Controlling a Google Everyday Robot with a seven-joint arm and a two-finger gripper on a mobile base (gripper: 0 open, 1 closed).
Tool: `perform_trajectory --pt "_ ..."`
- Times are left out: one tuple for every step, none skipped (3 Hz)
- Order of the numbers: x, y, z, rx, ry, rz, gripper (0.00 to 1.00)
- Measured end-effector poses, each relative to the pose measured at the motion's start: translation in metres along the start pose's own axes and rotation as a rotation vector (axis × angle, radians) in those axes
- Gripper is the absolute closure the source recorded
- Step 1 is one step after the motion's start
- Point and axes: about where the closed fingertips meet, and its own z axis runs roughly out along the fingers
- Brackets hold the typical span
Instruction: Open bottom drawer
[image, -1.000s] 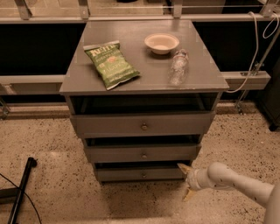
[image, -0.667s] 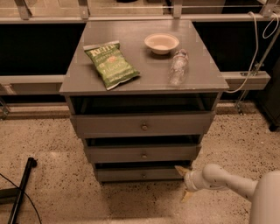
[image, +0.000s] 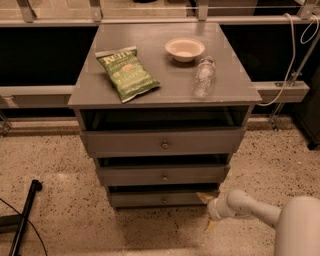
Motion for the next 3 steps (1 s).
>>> perform_trajectory --pt "0.001 -0.013 -0.002 0.077 0.013 -0.003 0.00" --pt "0.000 -0.032 -0.008 0.147 -0.008 -0.012 0.00" --pt "0.003 -0.047 0.003 0.146 -0.002 -0.030 0.00"
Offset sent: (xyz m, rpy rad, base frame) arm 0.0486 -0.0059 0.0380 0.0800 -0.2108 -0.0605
